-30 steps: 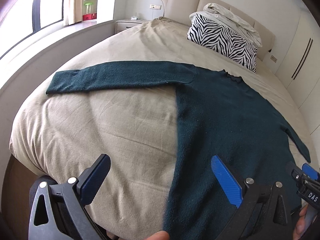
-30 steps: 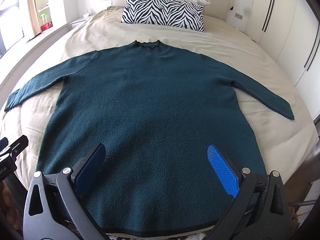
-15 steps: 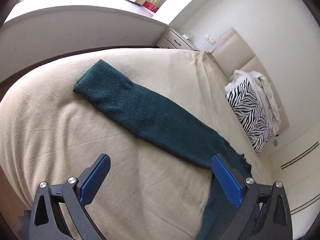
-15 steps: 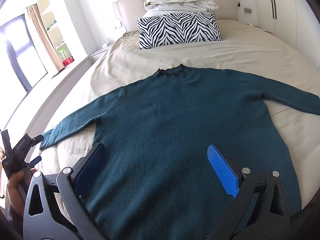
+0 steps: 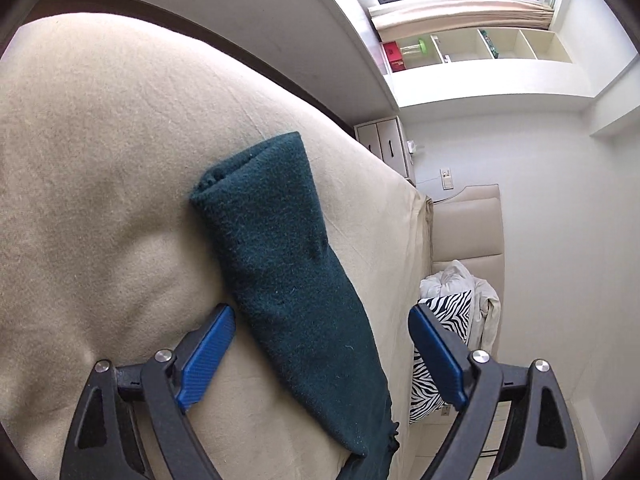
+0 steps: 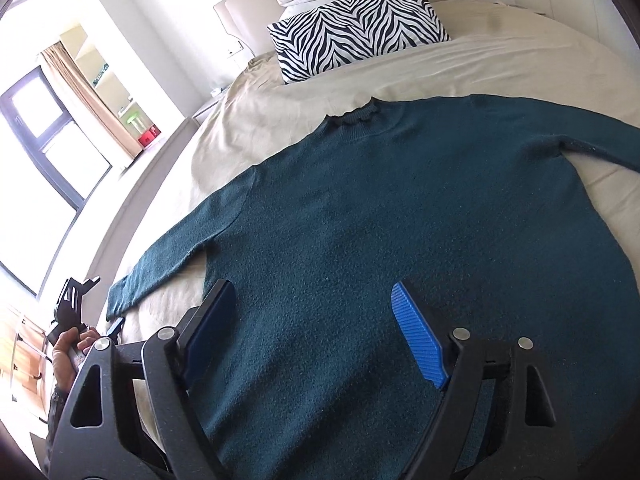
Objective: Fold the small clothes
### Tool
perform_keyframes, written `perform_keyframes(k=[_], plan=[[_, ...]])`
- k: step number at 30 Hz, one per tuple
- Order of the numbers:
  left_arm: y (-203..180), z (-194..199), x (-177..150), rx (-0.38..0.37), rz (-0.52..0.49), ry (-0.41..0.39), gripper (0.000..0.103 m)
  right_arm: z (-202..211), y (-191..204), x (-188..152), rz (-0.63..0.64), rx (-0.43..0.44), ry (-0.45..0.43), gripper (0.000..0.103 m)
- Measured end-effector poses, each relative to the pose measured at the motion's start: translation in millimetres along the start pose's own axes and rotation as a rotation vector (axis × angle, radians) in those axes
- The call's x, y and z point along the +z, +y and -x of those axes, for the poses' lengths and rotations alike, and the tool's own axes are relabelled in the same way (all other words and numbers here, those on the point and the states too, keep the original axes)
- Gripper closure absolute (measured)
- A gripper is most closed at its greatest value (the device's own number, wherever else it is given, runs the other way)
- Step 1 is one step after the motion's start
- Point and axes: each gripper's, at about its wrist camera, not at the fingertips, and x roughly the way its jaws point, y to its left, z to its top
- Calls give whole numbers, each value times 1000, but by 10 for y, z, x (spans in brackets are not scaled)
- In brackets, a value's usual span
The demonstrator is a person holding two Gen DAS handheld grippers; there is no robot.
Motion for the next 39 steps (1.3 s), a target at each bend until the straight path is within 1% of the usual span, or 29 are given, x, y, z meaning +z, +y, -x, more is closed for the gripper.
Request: perform_keyframes(k=[3,5,6,7,8,10,11,12,13,15,16,18,20,22,23,24,25,26,27,28,29,30,31,33,34,35,36,39], plan=[[-3,-54,115,10,24,-20,13,-49,-3,-6,-2,9,-2,23],[-37,-112,180,35,32,-28,16,-42,-33,-14,-9,11,-4,23],[-64,-134,207,48,33,-31,20,-41,-52,-15,-14,13,-3,23],[-93,-159,233,62,28,-34,30,-48,-71,-19,-19,14,-5,23],[-121,-202,241,74,22,-30,38,-49,-94,-20,-25,13,-7,23],[-209,-327,243,92,5,1,71,-9,-157,-38,-32,13,-11,23],[-275,-396,198,113,-24,9,77,2,-190,-41,-35,10,-15,23],[-376,-438,149,132,-75,11,85,9,-230,-44,-40,7,-16,23],[-511,-486,85,143,-139,17,89,16,-275,-47,-47,5,-16,25],[-835,-601,-146,149,-286,43,90,10,-367,-50,-58,-3,-10,32],[-1020,-677,-305,145,-376,70,92,19,-429,-56,-66,-9,-10,33],[-1408,-790,-760,129,-578,120,93,38,-553,-60,-90,-17,-12,35],[-1779,-814,-1441,129,-836,132,93,52,-679,-53,-119,-25,-18,35],[-2051,-826,-2246,134,-1134,123,93,78,-828,-42,-150,-33,-29,35],[-2105,-853,-2692,149,-1295,127,93,89,-907,-29,-167,-35,-34,35],[-2095,-920,-3119,178,-1452,141,91,90,-974,-15,-184,-36,-37,35],[-2038,-976,-3500,199,-1576,153,87,86,-1043,2,-200,-35,-37,35],[-1943,-1017,-3805,206,-1673,157,86,76,-1100,16,-214,-33,-36,35],[-1828,-1063,-4032,219,-1750,166,86,73,-1165,36,-227,-31,-33,35],[-1723,-1108,-4210,235,-1799,191,85,63,-1219,50,-234,-29,-30,35],[-1613,-1119,-4325,245,-1820,207,85,51,-1282,66,-239,-29,-25,35],[-1535,-1151,-4359,257,-1828,216,81,31,-1339,79,-243,-28,-16,35],[-1471,-1172,-4363,272,-1827,229,76,3,-1391,93,-246,-25,-6,35],[-1374,-1188,-4286,294,-1807,257,59,-80,-1517,125,-262,-6,22,35],[-1330,-1153,-4243,300,-1794,250,52,-148,-1554,159,-275,17,41,35],[-1292,-1105,-4192,304,-1777,243,48,-227,-1587,200,-290,43,60,35],[-1279,-1087,-4126,307,-1754,244,41,-328,-1597,242,-305,73,80,35],[-1256,-1032,-3977,284,-1668,266,33,-720,-1525,404,-360,230,183,35]])
